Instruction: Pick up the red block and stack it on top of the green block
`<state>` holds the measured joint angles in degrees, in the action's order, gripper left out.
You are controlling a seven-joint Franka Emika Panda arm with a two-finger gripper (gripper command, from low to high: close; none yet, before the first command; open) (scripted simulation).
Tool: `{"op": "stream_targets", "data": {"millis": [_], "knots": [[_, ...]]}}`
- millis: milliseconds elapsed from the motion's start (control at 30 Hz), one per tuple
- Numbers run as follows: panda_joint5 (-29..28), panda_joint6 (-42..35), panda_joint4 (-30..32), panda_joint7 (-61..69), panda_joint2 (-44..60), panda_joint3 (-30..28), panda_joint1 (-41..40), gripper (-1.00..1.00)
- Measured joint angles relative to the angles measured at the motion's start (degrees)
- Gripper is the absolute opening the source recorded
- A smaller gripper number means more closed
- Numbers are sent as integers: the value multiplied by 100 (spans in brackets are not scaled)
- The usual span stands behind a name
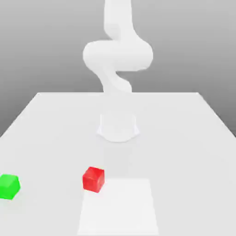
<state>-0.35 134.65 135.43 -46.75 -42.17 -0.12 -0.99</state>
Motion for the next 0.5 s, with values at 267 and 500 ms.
{"op": "stream_targets", "data": {"millis": [267, 500], "knots": [[-109, 1086, 1361, -338, 1426, -93, -375, 0], [-133, 2121, 2641, -606, 2818, -244, -700, 0]]}}
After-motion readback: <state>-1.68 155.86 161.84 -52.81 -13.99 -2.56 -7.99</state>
